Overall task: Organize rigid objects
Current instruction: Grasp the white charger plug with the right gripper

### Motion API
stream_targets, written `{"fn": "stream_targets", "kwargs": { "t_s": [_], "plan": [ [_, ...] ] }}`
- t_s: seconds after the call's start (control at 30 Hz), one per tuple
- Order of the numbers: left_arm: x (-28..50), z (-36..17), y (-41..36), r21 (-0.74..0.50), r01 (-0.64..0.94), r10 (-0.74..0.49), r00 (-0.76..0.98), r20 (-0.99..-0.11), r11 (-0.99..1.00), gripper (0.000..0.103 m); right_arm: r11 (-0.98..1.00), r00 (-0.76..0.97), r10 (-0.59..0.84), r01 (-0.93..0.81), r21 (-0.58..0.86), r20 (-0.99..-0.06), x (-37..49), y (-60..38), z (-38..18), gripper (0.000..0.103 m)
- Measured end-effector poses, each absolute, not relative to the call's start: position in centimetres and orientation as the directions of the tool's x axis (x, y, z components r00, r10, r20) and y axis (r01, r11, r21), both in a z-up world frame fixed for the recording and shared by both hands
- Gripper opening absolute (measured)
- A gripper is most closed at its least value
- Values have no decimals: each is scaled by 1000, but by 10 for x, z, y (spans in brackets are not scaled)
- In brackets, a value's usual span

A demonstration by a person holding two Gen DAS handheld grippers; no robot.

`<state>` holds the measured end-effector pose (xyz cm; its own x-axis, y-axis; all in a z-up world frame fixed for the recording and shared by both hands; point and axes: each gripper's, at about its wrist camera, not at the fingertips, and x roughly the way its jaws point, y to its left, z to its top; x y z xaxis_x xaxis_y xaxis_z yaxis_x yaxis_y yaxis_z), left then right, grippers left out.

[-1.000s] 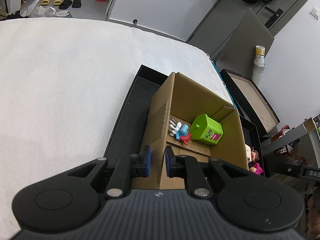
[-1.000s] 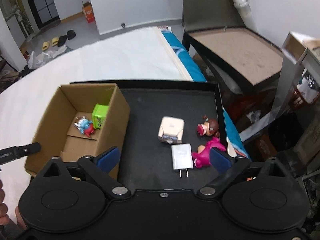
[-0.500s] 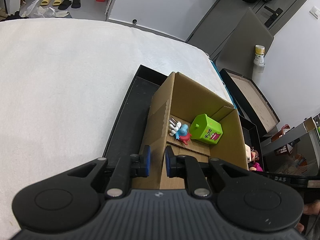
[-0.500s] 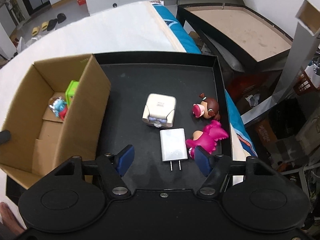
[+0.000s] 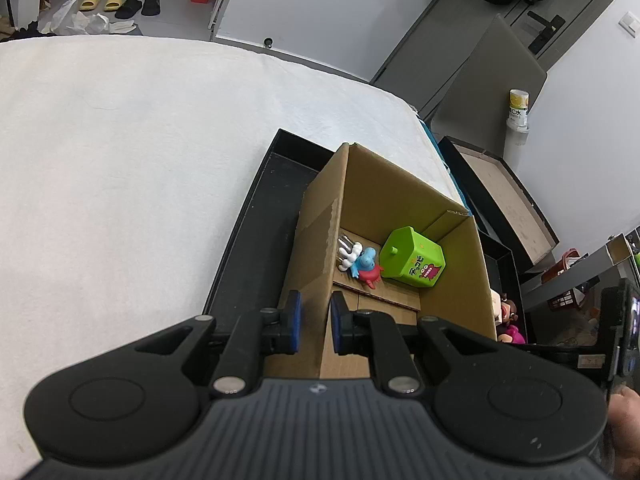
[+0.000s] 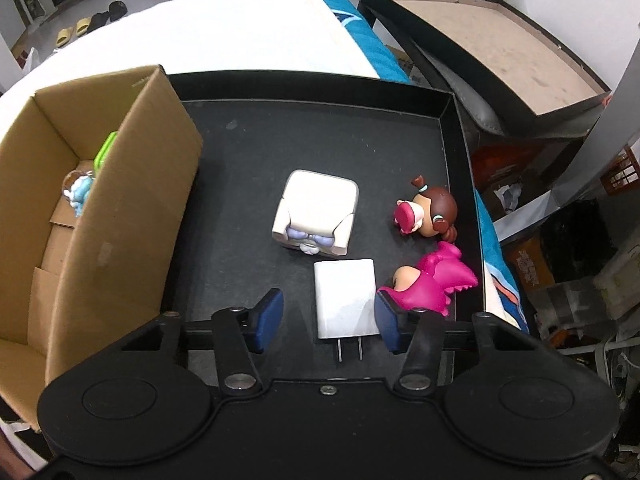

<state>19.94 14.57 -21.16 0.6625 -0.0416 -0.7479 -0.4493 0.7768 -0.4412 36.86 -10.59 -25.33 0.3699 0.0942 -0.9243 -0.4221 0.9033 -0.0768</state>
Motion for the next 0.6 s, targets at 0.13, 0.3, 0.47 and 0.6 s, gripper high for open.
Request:
{"fn": "stream_targets", "kwargs": {
  "t_s": [0.13, 0.3, 0.47, 0.6],
  "plan": [
    [200, -212, 145, -442, -449, -42, 662, -748, 776, 14, 904, 371, 78, -417, -91, -926, 372, -105, -259, 44],
    [200, -212, 145, -444, -448, -45, 663, -747, 776, 14, 904, 355, 53, -414, -105, -934, 376, -103, -264, 43],
    [200, -212, 145, -446, -447, -47, 663, -747, 775, 14, 907, 345, 36, -406, -115, -938, 375, -105, -272, 37],
    [200, -212, 145, -445, -448, -47, 663, -748, 775, 14, 905, 336, 28, -408, -118, -941, 372, -105, -269, 37]
  ]
}}
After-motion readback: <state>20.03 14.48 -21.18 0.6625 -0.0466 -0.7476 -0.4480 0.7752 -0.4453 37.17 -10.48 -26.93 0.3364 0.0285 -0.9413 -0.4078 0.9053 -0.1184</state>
